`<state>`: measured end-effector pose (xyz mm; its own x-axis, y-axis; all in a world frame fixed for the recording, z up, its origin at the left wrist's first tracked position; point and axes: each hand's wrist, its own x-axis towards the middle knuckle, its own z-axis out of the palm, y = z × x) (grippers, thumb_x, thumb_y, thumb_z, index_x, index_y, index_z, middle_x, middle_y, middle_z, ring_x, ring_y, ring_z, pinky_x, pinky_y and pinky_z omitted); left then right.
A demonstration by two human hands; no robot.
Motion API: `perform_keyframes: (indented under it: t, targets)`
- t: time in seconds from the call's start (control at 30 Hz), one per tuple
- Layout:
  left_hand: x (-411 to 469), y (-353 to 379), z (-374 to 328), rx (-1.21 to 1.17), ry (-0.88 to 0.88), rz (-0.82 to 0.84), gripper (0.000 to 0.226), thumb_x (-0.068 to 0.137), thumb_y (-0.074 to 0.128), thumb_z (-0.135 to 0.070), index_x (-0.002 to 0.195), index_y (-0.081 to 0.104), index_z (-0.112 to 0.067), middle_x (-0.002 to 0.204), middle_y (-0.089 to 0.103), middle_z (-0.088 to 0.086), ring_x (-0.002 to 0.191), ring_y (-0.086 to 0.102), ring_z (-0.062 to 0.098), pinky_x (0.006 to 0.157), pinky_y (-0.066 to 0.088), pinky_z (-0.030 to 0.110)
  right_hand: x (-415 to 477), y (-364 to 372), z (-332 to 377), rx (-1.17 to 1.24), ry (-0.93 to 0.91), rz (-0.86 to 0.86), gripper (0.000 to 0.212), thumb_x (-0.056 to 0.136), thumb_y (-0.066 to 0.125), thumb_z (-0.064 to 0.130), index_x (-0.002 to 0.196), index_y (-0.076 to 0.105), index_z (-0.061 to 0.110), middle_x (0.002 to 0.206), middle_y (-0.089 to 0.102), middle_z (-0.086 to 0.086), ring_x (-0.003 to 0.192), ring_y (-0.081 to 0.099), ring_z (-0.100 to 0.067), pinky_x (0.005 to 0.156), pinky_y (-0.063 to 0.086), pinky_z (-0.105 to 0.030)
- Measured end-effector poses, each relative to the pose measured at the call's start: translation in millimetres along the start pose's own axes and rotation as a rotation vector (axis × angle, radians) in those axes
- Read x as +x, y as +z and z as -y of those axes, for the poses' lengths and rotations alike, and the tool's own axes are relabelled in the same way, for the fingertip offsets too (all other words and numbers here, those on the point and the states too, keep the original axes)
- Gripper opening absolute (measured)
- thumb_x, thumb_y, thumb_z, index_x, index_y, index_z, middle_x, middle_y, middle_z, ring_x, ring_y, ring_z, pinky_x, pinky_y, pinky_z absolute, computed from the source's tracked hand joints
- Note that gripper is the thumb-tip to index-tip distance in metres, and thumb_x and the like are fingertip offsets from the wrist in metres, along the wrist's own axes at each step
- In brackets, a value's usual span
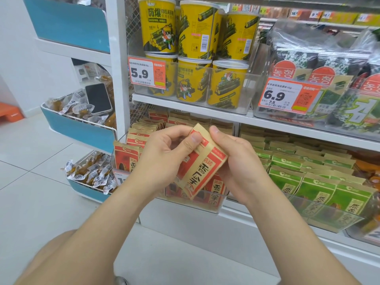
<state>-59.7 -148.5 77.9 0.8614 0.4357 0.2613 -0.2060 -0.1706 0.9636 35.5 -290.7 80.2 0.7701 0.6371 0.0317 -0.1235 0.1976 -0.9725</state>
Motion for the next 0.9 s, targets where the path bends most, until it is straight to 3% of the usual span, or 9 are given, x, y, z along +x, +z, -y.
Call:
perform_keyframes:
  t: [0.17, 0.3, 0.4, 0.5, 0.63, 0.7, 0.77, 0.83, 0.9]
  targets:
    - [2.0, 2.4, 4.3, -0.025, -0.084, -0.18, 0.021, 0.108, 0.06, -0.036, 0.108, 0.077, -0.023, 0.098, 0.081, 0.002, 0.092, 0.078, 0.024, 0.074, 0.063, 0.036, 1.5, -4.0, 0.2, -0.084, -0.081, 0.027, 0.036, 0.11, 0.057, 0.022, 0.085, 0.08, 0.011, 0.092, 0.08, -0.013, 0.084, 0.075, -0.023, 0.079, 0.059, -0.034]
    - [4.4, 2.4, 5.8, -0.047, -0.058, -0.317, 0.017, 0.106, 0.066, -0.032, 0.121, 0.062, -0.027, 0.104, 0.079, 0.0, 0.09, 0.079, 0.018, 0.068, 0.064, 0.029, -1.1, -1.8, -2.1, -0.216, -0.169, 0.01, 0.026, 0.109, 0.058, 0.011, 0.1, 0.081, 0.004, 0.101, 0.082, -0.013, 0.099, 0.078, -0.034, 0.091, 0.063, -0.044]
    - [4.5, -0.2, 7.4, 0.041, 0.012, -0.319, 0.021, 0.102, 0.071, -0.034, 0.12, 0.059, -0.033, 0.108, 0.075, -0.009, 0.091, 0.078, 0.014, 0.071, 0.067, 0.037, -4.5, 0.7, -4.0, -0.289, -0.258, -0.054, 0.024, 0.108, 0.062, 0.01, 0.098, 0.083, 0.008, 0.095, 0.083, -0.007, 0.093, 0.079, -0.029, 0.087, 0.065, -0.041]
    - [2.5, -2.2, 7.9, 0.169, 0.072, -0.267, 0.039, 0.09, 0.083, -0.047, 0.123, 0.063, -0.039, 0.113, 0.073, -0.02, 0.101, 0.074, 0.005, 0.082, 0.065, 0.037, -3.9, -0.7, -5.8, -0.289, -0.332, -0.114, 0.017, 0.104, 0.069, 0.012, 0.101, 0.085, 0.016, 0.094, 0.083, -0.004, 0.093, 0.08, -0.032, 0.088, 0.066, -0.05]
    - [1.3, -2.5, 9.0, 0.226, 0.089, -0.22, 0.052, 0.082, 0.087, -0.051, 0.127, 0.068, -0.035, 0.114, 0.076, -0.023, 0.104, 0.073, -0.002, 0.091, 0.061, 0.031, -4.5, -0.3, -4.4, -0.347, -0.401, -0.134, 0.02, 0.102, 0.072, 0.009, 0.095, 0.084, 0.024, 0.089, 0.083, 0.004, 0.085, 0.08, -0.014, 0.075, 0.063, -0.031]
    - [2.5, -3.7, 10.0, 0.232, 0.1, -0.21, 0.051, 0.084, 0.087, -0.046, 0.129, 0.069, -0.031, 0.115, 0.078, -0.019, 0.105, 0.073, -0.001, 0.094, 0.062, 0.034, -6.2, 1.3, -3.1, -0.37, -0.437, -0.142, 0.027, 0.102, 0.072, 0.009, 0.09, 0.082, 0.031, 0.085, 0.083, 0.007, 0.08, 0.078, -0.009, 0.071, 0.06, -0.025]
    - [2.9, -3.5, 11.9, 0.238, 0.115, -0.196, 0.045, 0.089, 0.086, -0.04, 0.129, 0.069, -0.027, 0.116, 0.078, -0.016, 0.107, 0.074, -0.001, 0.097, 0.062, 0.035, -6.4, 1.9, -3.8, -0.398, -0.473, -0.173, 0.027, 0.101, 0.073, 0.01, 0.088, 0.082, 0.03, 0.084, 0.082, 0.006, 0.079, 0.079, -0.012, 0.071, 0.062, -0.029]
    - [1.9, -0.9, 13.6, 0.254, 0.134, -0.207, 0.034, 0.093, 0.084, -0.035, 0.122, 0.067, -0.026, 0.115, 0.078, -0.014, 0.108, 0.073, -0.001, 0.097, 0.063, 0.035, -5.9, 2.7, -6.3, -0.437, -0.509, -0.213, 0.021, 0.1, 0.075, 0.01, 0.088, 0.083, 0.026, 0.082, 0.081, 0.006, 0.078, 0.079, -0.016, 0.07, 0.064, -0.034]
    - [0.4, 3.2, 14.9, 0.283, 0.15, -0.229, 0.023, 0.096, 0.08, -0.03, 0.111, 0.064, -0.025, 0.109, 0.078, -0.012, 0.105, 0.075, -0.001, 0.091, 0.064, 0.035, -6.3, 5.3, -9.2, -0.485, -0.557, -0.247, 0.018, 0.097, 0.077, 0.01, 0.087, 0.082, 0.024, 0.078, 0.08, 0.009, 0.072, 0.076, -0.011, 0.066, 0.06, -0.028]
